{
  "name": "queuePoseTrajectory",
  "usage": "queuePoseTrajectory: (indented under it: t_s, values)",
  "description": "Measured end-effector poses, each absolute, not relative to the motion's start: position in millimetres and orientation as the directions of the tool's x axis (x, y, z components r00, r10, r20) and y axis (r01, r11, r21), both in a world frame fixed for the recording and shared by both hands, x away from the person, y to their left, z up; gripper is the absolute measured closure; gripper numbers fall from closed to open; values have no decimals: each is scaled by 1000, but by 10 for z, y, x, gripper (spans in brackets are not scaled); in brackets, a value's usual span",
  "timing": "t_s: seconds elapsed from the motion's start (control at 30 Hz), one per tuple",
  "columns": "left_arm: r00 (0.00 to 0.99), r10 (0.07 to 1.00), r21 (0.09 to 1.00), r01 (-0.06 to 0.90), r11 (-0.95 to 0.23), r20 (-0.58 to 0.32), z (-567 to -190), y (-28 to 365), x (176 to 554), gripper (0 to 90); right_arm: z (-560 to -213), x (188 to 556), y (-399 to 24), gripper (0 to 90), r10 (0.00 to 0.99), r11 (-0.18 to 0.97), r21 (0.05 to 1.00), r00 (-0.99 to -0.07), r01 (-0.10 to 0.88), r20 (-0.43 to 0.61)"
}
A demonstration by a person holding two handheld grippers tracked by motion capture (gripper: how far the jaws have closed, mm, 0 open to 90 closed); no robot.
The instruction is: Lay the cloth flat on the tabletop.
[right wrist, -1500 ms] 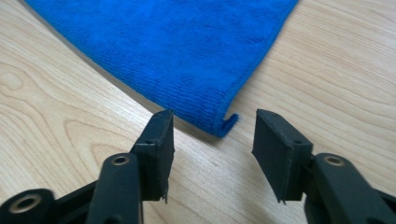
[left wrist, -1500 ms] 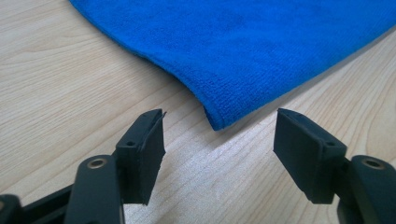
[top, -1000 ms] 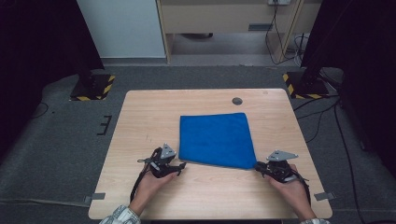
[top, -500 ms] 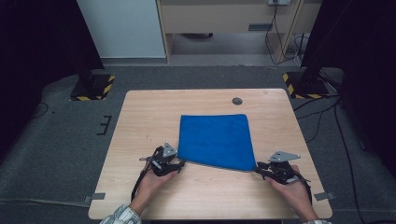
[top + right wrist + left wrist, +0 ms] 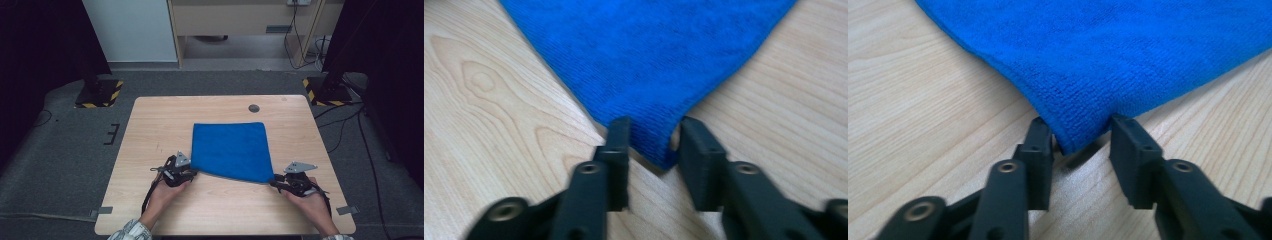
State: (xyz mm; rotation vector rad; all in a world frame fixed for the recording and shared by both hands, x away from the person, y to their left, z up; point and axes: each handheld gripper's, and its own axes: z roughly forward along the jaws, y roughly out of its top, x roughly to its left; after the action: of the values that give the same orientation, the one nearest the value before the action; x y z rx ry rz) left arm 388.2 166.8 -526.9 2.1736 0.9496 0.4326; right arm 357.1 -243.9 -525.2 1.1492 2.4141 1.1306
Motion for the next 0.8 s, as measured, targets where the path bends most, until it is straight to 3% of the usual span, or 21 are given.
queuePoseTrajectory:
  t_s: [0.17,0.3,0.8]
  values:
    - [680,732,731,486,-479,28,-5238,1660,3905,803,-5229,3586,-2448,878,733,377,743,-668,553,125]
    - [696,717,733,471,-490,31,-5209,1640,3884,847,-5200,3570,-2443,885,724,377,748,-677,547,130]
    - [709,704,754,476,-453,-25,-5052,1686,3740,844,-5012,3359,-2497,886,709,351,785,-692,511,133]
